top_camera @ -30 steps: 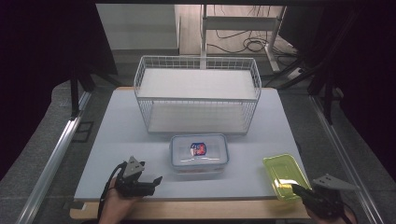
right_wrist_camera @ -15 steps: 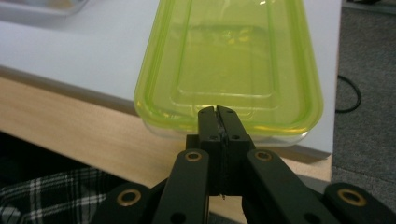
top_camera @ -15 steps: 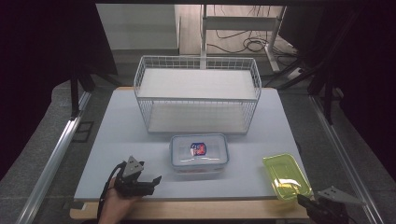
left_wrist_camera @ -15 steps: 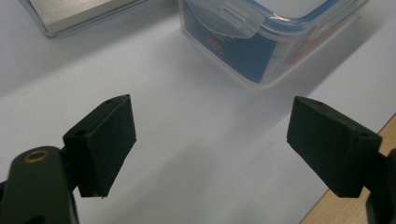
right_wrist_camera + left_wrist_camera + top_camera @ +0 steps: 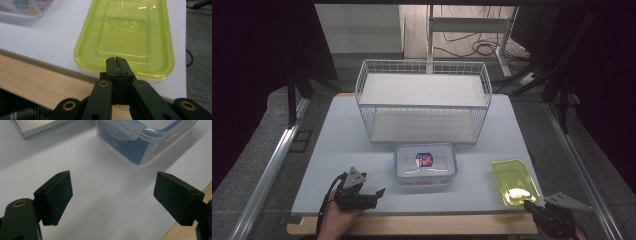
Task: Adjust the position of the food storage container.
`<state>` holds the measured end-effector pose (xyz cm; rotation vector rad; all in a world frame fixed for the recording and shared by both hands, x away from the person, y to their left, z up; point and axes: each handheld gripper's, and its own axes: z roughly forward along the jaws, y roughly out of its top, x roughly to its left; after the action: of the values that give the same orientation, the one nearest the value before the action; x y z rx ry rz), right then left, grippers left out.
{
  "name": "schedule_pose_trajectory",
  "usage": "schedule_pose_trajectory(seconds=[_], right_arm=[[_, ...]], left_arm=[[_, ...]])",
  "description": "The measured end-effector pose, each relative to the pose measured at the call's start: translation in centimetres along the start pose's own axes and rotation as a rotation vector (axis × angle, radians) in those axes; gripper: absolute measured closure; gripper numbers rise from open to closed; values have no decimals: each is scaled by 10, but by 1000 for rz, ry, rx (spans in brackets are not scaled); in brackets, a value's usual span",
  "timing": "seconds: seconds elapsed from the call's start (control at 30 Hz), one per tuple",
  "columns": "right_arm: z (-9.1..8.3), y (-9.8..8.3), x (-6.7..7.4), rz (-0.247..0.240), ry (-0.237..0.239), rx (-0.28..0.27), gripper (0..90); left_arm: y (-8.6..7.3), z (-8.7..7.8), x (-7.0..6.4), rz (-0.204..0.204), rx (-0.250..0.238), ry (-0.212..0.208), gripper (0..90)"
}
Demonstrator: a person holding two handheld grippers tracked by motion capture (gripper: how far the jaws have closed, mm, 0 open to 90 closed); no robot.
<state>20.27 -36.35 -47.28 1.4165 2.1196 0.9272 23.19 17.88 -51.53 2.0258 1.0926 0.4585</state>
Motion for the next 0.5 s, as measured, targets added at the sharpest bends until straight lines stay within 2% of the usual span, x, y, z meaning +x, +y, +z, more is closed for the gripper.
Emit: schedule_pose_trajectory(seconds=[0.23, 0.33, 0.37, 0.4, 0.43, 0.5], right_arm=[[23, 21, -3, -4, 1, -8, 892], [37, 34, -7, -7, -2, -9, 892], [46, 44, -10, -16, -4, -6, 893], [46, 44, -10, -16, -4, -6, 893], [55, 53, -12, -29, -17, 0, 893], [62, 60, -15, -31, -28, 8, 893]], left_arm=[[0, 1, 1, -11, 0, -3, 157], [0, 1, 3, -16, -1, -2, 158], [0, 1, 3, -19, -1, -2, 159], [0, 1, 4, -22, -1, -1, 159], [0, 1, 5, -25, -2, -2, 168], [-1, 0, 7, -31, -2, 2, 171]])
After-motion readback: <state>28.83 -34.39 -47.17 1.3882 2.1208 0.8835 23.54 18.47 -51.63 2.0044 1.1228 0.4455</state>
